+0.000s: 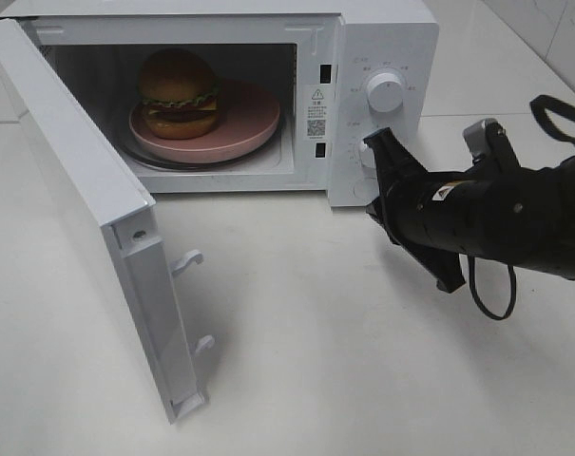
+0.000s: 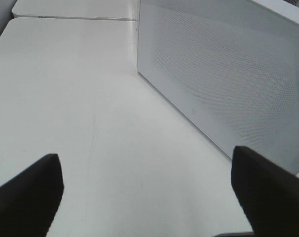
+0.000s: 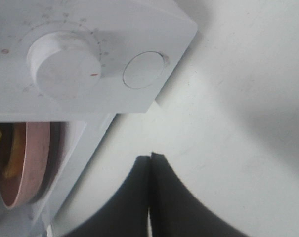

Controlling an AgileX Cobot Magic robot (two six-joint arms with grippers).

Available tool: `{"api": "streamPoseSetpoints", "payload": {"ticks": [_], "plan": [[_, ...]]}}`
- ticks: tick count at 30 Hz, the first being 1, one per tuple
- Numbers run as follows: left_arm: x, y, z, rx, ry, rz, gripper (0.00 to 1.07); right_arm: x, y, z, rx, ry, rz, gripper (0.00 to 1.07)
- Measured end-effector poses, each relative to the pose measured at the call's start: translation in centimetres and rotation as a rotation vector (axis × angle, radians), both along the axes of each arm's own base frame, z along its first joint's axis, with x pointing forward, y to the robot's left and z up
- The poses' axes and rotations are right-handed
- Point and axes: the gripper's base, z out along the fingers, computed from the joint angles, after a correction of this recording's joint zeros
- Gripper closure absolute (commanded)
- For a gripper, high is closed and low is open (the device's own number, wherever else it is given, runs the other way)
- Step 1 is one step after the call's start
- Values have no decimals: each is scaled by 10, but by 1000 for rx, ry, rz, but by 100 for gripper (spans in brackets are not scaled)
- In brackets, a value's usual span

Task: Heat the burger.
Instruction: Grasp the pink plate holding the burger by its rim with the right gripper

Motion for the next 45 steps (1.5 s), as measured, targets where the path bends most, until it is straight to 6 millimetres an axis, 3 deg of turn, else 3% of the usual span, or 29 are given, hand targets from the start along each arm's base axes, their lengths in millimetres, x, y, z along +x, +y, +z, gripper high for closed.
{"api": "streamPoseSetpoints", "payload": {"ticks": [8, 10, 13, 17, 19, 21, 32, 34, 45], "plan": [[0, 0, 0, 0, 0, 0, 22, -15, 1, 23, -129, 15, 219, 107], [0, 0, 0, 0, 0, 0, 22, -25, 2, 31, -199, 35, 354, 106], [0, 0, 0, 0, 0, 0, 22, -27, 3, 33, -214, 39, 383, 106], [0, 0, 0, 0, 0, 0, 22, -38, 6, 39, -304, 80, 579, 106], [0, 0, 0, 0, 0, 0, 22, -39, 7, 41, -324, 92, 625, 106], [0, 0, 0, 0, 0, 0, 22, -40, 11, 50, -421, 144, 787, 106], [0, 0, 0, 0, 0, 0, 22, -42, 7, 69, -664, 267, 1101, 105], [0, 0, 0, 0, 0, 0, 22, -45, 5, 75, -744, 288, 1259, 105], [0, 0, 0, 0, 0, 0, 22, -51, 1, 83, -925, 219, 1674, 102]]}}
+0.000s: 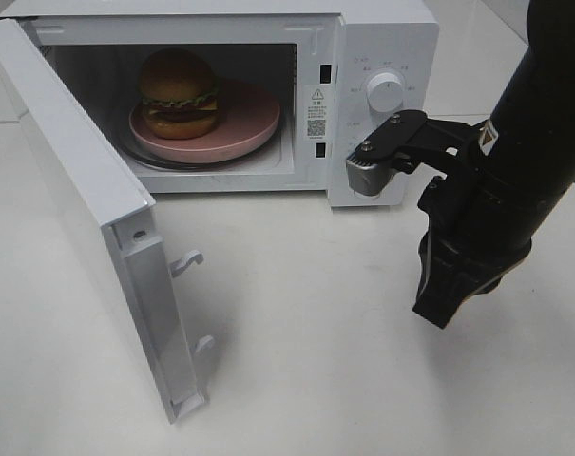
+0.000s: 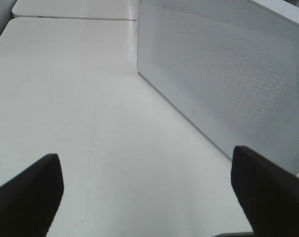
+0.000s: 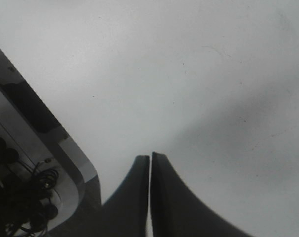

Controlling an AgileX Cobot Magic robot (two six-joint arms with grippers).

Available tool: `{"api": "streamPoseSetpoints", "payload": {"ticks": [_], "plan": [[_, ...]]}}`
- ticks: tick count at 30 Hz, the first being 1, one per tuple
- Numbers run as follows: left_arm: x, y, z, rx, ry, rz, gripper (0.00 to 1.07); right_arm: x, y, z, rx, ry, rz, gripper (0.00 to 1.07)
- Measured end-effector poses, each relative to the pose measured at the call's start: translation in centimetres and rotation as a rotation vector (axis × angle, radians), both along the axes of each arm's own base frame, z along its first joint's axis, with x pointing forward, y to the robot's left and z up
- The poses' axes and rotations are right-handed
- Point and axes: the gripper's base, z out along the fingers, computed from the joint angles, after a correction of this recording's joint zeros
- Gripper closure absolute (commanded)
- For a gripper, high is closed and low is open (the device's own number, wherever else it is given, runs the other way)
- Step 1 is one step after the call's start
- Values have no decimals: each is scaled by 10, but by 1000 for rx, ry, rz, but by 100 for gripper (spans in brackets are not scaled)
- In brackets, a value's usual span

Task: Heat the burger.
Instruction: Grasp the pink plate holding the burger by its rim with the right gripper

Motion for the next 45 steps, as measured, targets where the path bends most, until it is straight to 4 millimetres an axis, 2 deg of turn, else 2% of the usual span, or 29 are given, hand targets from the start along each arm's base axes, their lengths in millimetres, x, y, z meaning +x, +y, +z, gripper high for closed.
{"api": "streamPoseSetpoints", "payload": {"ticks": [4, 7, 9, 10, 11, 12, 13, 15, 16, 20, 25, 33, 34, 35, 37, 38, 39, 40, 41, 42, 43, 44, 45], "plan": [[0, 0, 0, 0, 0, 0, 22, 0, -1, 0, -14, -15, 105, 102], [0, 0, 0, 0, 0, 0, 22, 1, -1, 0, -31, -44, 289, 101], [0, 0, 0, 0, 0, 0, 22, 1, -1, 0, -34, -50, 334, 101], [0, 0, 0, 0, 0, 0, 22, 1, -1, 0, -40, -67, 449, 101], [0, 0, 0, 0, 0, 0, 22, 1, -1, 0, -40, -67, 449, 101], [0, 0, 0, 0, 0, 0, 22, 1, -1, 0, -46, -80, 554, 101], [0, 0, 0, 0, 0, 0, 22, 1, -1, 0, -46, -80, 554, 101], [0, 0, 0, 0, 0, 0, 22, 1, -1, 0, -54, -102, 715, 101], [0, 0, 0, 0, 0, 0, 22, 1, -1, 0, -54, -102, 715, 101], [0, 0, 0, 0, 0, 0, 22, 1, -2, 0, -65, -126, 898, 101], [0, 0, 0, 0, 0, 0, 22, 3, -4, 0, -105, -145, 1005, 101], [0, 0, 0, 0, 0, 0, 22, 9, -5, 1, -158, -210, 1048, 97], [0, 0, 0, 0, 0, 0, 22, 10, -5, 1, -159, -223, 1049, 91], [0, 0, 0, 0, 0, 0, 22, 10, -5, 1, -159, -223, 1049, 91], [0, 0, 0, 0, 0, 0, 22, 12, -4, 1, -160, -243, 1048, 75], [0, 0, 0, 0, 0, 0, 22, 12, -4, 1, -160, -243, 1048, 75], [0, 0, 0, 0, 0, 0, 22, 14, -3, 2, -158, -265, 1039, 61], [0, 0, 0, 0, 0, 0, 22, 14, -2, 2, -156, -272, 1028, 52], [0, 0, 0, 0, 0, 0, 22, 14, -2, 2, -156, -272, 1028, 52], [0, 0, 0, 0, 0, 0, 22, 16, -1, 3, -151, -297, 993, 37], [0, 0, 0, 0, 0, 0, 22, 17, -1, 3, -148, -308, 973, 28], [0, 0, 0, 0, 0, 0, 22, 17, -1, 3, -148, -308, 973, 28], [0, 0, 0, 0, 0, 0, 22, 19, 1, 3, -138, -327, 919, 14]]}}
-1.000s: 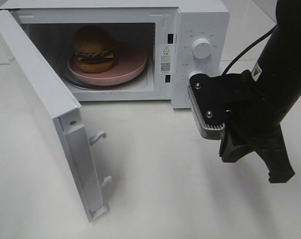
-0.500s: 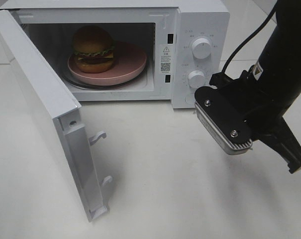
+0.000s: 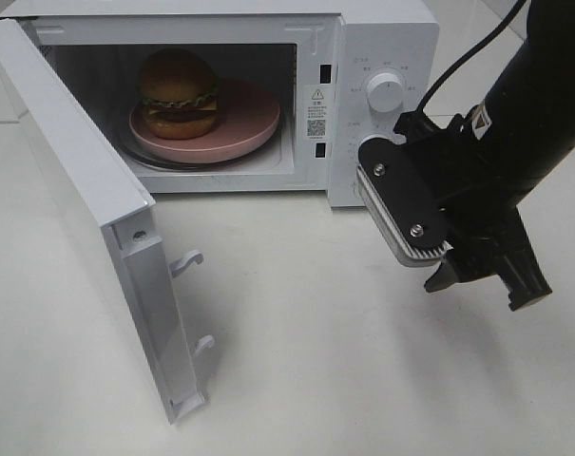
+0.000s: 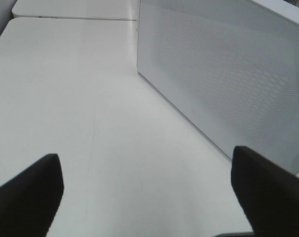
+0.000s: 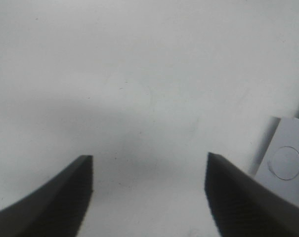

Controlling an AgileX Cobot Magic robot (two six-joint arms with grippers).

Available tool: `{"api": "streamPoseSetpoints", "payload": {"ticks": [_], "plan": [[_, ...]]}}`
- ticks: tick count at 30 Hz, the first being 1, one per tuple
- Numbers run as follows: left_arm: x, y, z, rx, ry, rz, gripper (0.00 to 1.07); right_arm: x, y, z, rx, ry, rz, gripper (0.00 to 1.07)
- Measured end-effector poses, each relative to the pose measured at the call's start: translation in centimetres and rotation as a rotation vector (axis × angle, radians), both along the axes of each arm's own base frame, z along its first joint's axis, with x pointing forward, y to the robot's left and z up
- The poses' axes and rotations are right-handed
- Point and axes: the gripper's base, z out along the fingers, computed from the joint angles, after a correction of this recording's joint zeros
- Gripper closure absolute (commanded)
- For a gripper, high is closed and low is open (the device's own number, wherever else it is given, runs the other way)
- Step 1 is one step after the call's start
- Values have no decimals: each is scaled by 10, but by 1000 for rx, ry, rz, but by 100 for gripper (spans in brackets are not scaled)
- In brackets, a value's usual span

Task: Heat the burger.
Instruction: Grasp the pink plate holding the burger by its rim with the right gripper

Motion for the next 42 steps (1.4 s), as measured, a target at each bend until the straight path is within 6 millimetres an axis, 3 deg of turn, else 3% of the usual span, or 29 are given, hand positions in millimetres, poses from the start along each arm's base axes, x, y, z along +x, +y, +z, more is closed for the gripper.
{"api": "streamPoseSetpoints", "payload": {"ticks": [3, 5, 13, 18, 22, 42], "plan": [[0, 0, 0, 0, 0, 0, 22, 2, 1, 1, 23, -12, -45, 5], [0, 0, 0, 0, 0, 0, 22, 2, 0, 1, 19, -17, -52, 5], [0, 0, 0, 0, 0, 0, 22, -1, 10, 5, -25, -69, 13, 10], [0, 0, 0, 0, 0, 0, 22, 4, 23, 20, -11, -149, 56, 18], [0, 0, 0, 0, 0, 0, 22, 13, 37, 32, -2, -203, 85, 21], [0, 0, 0, 0, 0, 0, 22, 70, 89, 25, 66, -290, 90, 22]]}}
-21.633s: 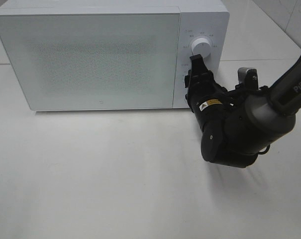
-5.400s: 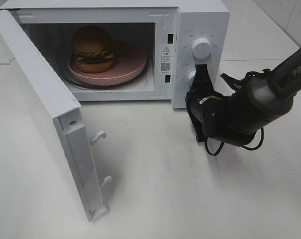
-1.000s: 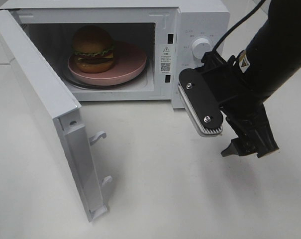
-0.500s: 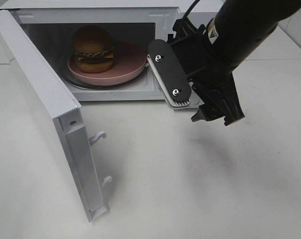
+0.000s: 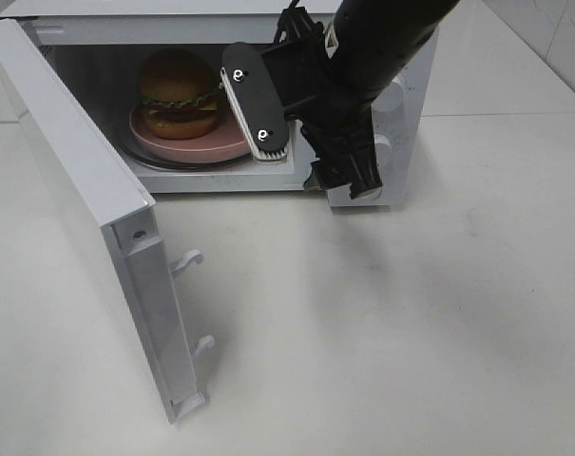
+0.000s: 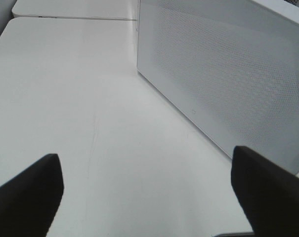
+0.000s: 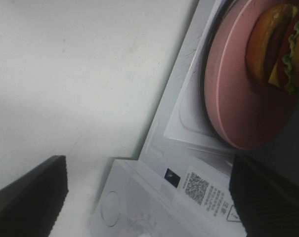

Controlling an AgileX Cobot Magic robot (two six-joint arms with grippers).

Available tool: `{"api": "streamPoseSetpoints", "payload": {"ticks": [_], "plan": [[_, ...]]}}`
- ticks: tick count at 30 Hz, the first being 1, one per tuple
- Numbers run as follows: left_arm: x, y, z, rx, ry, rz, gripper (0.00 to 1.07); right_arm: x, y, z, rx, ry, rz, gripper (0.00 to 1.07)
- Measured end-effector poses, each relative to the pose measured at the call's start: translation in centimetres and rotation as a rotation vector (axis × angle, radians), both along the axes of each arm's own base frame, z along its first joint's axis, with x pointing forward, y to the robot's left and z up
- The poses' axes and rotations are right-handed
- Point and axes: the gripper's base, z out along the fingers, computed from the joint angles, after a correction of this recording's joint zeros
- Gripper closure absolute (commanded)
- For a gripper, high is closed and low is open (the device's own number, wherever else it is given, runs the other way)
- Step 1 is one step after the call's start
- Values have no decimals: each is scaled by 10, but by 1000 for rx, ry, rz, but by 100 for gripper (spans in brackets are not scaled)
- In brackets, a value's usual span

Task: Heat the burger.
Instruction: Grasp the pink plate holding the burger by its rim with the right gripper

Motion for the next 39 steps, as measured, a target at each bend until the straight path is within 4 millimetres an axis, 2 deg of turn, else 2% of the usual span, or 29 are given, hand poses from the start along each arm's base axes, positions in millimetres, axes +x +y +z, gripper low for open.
{"api": "streamPoseSetpoints", "payload": {"ticks": [18, 32, 39], "plan": [[0, 0, 0, 0, 0, 0, 22, 52, 44, -36, 53, -21, -21, 24], [0, 0, 0, 0, 0, 0, 22, 78, 66, -74, 64, -3, -45, 26], [0, 0, 0, 0, 0, 0, 22, 91, 77, -82, 85, -18, -54, 27]]}}
